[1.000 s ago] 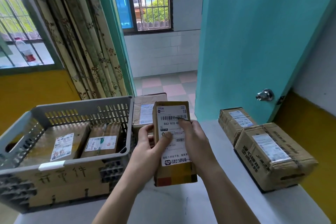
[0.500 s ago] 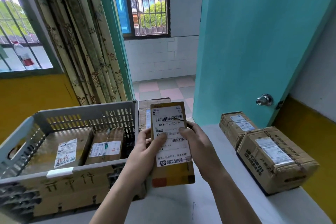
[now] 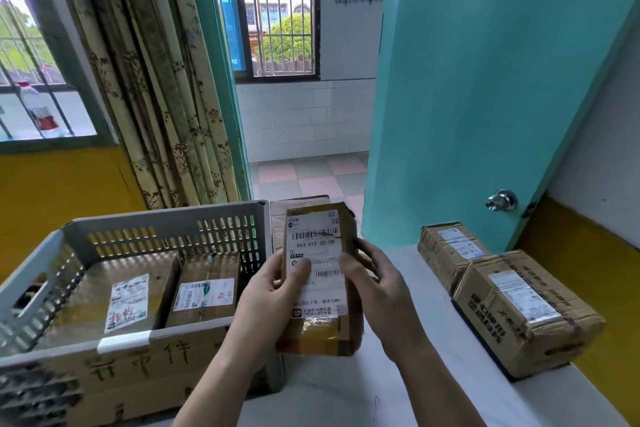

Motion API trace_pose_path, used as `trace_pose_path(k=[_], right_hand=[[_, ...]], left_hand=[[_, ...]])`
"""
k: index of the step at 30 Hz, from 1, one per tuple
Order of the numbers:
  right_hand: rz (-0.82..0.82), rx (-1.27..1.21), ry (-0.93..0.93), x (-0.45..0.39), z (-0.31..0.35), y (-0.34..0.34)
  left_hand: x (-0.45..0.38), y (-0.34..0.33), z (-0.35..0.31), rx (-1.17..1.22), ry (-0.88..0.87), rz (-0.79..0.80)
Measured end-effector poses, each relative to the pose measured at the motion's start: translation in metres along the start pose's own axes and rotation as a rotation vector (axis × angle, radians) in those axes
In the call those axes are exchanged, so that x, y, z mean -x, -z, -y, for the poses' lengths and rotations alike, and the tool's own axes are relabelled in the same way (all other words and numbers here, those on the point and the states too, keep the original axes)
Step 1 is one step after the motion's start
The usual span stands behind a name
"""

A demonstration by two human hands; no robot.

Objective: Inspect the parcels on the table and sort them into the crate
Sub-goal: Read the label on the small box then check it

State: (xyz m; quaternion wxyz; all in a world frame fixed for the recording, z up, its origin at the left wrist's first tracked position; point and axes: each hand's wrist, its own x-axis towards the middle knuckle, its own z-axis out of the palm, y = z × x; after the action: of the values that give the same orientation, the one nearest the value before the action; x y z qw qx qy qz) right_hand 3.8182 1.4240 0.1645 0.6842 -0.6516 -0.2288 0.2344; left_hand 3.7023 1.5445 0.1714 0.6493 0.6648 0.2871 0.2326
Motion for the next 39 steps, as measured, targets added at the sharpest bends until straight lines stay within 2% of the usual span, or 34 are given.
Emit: trace_pose_path(k=[2,5,9,12,16,18,25,31,39], right_hand=[[-0.053,0.074,0.049,0.001,0.003,-0.007],[-0.136,0.172,0.099,0.000,-0.002,-0.015],[-0.247,0.226,0.114,-0.008,-0.011,-0.015],[-0.282,0.140,0.044,-0.016,-0.004,-0.011],[-0.140,-0.118,-0.140,-0.025,0.008,-0.010],[-0.101,-0.163,-0.178,-0.026,0.010,-0.010],[-0.113,-0.133,-0.158,-0.031,0.008,-0.015],[0.045,-0.150,-0.150,-0.027,0.000,-0.016],[0.013,-0.137,-0.121,-0.029,0.002,-0.014]], left_hand=[[-0.001,0.000,-0.001,-0.195,-0.107,-0.087],[-0.002,-0.003,-0.002,-0.290,-0.176,-0.112],[-0.007,-0.004,-0.005,-0.327,-0.066,-0.064],[-0.009,-0.004,-0.005,-0.269,-0.014,-0.018],[-0.010,-0.003,-0.002,-0.073,0.001,0.053],[-0.011,-0.003,-0.001,-0.035,0.005,0.069],[-0.020,0.005,0.002,0.021,0.057,0.158],[-0.029,0.011,-0.002,0.089,0.034,0.110],[-0.024,0.017,-0.002,0.098,0.068,0.171]])
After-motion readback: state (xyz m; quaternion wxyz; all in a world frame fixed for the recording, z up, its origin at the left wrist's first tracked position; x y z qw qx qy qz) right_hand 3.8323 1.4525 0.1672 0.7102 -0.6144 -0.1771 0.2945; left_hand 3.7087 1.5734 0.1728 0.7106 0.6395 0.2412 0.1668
